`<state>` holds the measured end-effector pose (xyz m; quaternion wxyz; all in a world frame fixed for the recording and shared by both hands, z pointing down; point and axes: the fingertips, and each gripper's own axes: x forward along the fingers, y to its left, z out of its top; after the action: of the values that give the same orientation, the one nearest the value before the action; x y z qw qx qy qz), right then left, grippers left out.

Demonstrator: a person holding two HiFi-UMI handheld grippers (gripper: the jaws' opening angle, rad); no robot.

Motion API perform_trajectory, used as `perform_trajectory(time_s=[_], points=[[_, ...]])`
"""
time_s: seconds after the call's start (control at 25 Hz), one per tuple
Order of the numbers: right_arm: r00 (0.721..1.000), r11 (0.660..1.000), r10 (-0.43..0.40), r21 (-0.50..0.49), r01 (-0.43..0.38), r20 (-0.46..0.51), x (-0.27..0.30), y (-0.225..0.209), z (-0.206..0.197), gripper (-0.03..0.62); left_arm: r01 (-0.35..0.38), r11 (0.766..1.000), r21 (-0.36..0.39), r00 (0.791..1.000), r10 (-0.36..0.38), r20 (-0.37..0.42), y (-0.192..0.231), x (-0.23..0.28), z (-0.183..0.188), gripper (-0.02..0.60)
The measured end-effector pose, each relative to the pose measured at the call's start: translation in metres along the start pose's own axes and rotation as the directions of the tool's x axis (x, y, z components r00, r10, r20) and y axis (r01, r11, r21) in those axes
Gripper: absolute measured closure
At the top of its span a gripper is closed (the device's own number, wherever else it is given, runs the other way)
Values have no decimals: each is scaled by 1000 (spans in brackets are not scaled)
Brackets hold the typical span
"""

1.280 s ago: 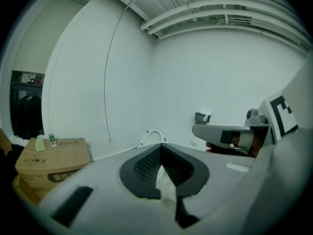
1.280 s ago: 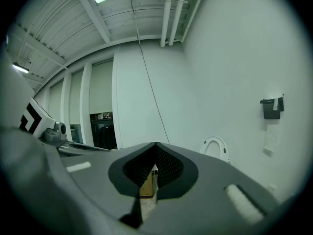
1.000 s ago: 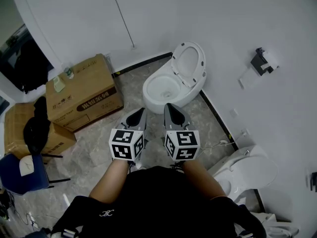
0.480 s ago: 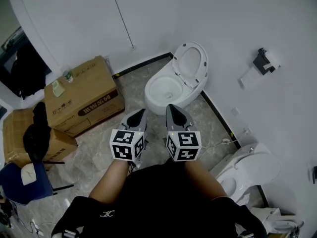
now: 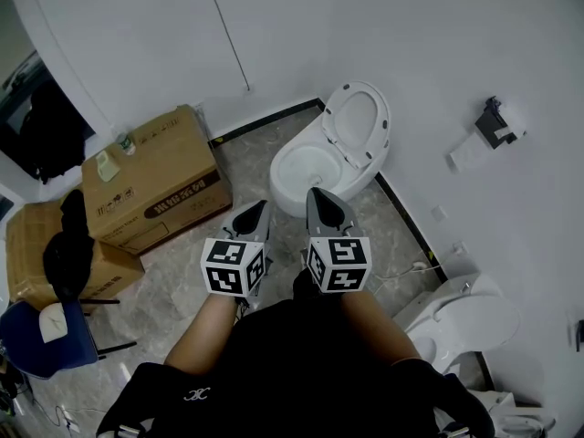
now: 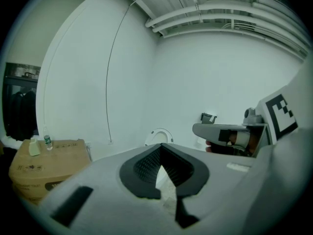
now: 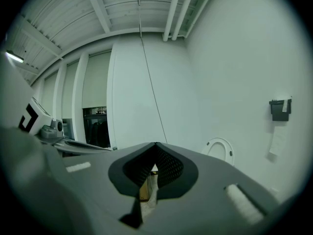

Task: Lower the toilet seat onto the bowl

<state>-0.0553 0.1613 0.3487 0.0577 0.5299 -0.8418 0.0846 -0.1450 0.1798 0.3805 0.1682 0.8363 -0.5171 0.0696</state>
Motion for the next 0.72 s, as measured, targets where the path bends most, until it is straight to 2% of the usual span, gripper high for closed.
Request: perform_trajectory(time_s=[0.24, 0.72], points=[[1000, 1000, 11, -4, -11, 10, 36, -22, 5, 586, -19, 1000, 9, 1000, 19, 12, 14, 38, 12, 574], [1000, 999, -22, 26, 22, 0, 107, -99, 21, 586, -6, 1000, 22, 1000, 7, -13, 24, 132, 42, 574]])
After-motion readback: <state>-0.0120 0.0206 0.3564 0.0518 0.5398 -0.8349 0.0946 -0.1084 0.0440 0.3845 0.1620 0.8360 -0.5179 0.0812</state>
